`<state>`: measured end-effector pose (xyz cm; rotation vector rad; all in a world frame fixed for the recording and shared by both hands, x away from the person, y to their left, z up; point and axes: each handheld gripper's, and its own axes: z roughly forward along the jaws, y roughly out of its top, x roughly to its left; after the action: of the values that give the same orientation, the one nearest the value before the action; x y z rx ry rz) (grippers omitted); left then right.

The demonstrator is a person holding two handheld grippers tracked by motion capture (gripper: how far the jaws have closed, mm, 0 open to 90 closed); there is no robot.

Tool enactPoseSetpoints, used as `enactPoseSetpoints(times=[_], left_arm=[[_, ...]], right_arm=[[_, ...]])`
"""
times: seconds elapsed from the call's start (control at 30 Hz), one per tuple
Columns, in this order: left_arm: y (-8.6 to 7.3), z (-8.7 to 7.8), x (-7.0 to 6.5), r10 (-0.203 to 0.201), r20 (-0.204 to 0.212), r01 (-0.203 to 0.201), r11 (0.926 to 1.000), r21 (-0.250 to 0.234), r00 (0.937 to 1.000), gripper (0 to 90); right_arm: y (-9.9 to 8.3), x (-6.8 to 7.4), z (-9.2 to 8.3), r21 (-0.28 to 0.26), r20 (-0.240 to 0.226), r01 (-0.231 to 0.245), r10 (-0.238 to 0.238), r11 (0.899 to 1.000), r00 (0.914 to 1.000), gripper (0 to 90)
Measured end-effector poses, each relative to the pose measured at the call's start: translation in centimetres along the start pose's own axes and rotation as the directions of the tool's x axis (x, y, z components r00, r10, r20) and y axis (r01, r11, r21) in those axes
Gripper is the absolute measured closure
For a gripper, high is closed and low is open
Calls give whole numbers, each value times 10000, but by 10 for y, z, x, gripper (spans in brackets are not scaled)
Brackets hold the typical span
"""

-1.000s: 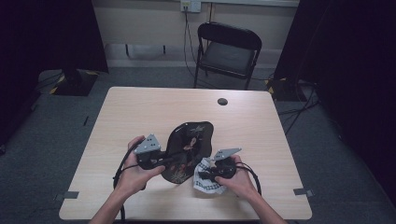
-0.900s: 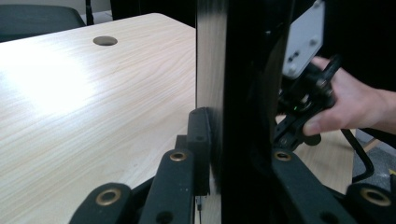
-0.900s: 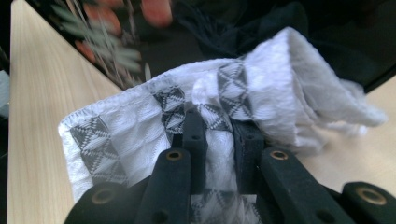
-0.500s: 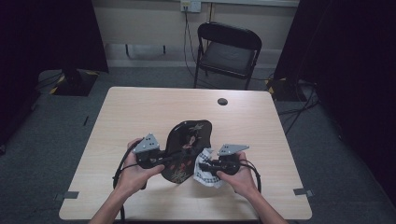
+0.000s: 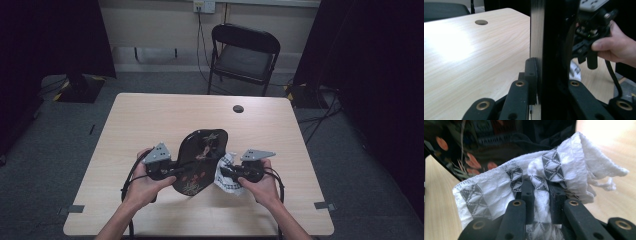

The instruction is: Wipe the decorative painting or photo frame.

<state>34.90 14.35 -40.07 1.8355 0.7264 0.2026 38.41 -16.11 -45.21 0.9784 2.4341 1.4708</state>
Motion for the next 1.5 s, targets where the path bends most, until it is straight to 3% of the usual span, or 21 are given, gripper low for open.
enactPoseSetpoints(times=[0.13,0.27,0.37,0.5,0.6,0.8,0.83,0.97,1.1,1.27,1.5], left_arm=[[0,0,-2,30,45,-30,10000,83,10000,798],[-1,1,-1,-41,86,42,10000,-34,10000,796],[-1,1,-1,-46,92,46,10000,-42,9999,793],[0,1,-2,22,27,-22,10000,-36,10000,792],[-1,1,-1,12,-27,-13,10000,-70,10000,795],[-1,0,0,44,63,-43,9999,-92,10000,793],[-2,0,0,47,69,-46,9999,-101,10000,793],[-1,0,0,69,68,-68,9999,-84,10000,794],[-1,1,-1,20,105,-19,10000,-95,9999,792],[-1,2,-1,24,129,-23,9999,-101,9999,788],[-1,2,-1,-7,99,9,9999,-127,10000,787]], right_arm=[[7,2,-8,-218,-10,166,-166,9996,9999,786],[4,2,-5,-68,-135,167,-168,9998,9998,791],[-6,2,6,609,-431,77,-51,9981,9991,794],[-22,8,27,1889,-863,152,12,9819,9963,795],[-24,14,33,2110,-923,429,-238,9765,9954,795],[-13,17,26,1672,-1079,623,-445,9840,9932,796],[-3,18,18,1152,-1028,654,-536,9912,9933,796],[12,17,2,116,-733,565,-555,9983,9958,795],[19,11,-10,-406,-240,556,-566,9976,9981,792],[10,0,-8,-30,-13,284,-284,9996,9996,794],[1,6,6,683,-282,429,-410,9967,9988,795]])
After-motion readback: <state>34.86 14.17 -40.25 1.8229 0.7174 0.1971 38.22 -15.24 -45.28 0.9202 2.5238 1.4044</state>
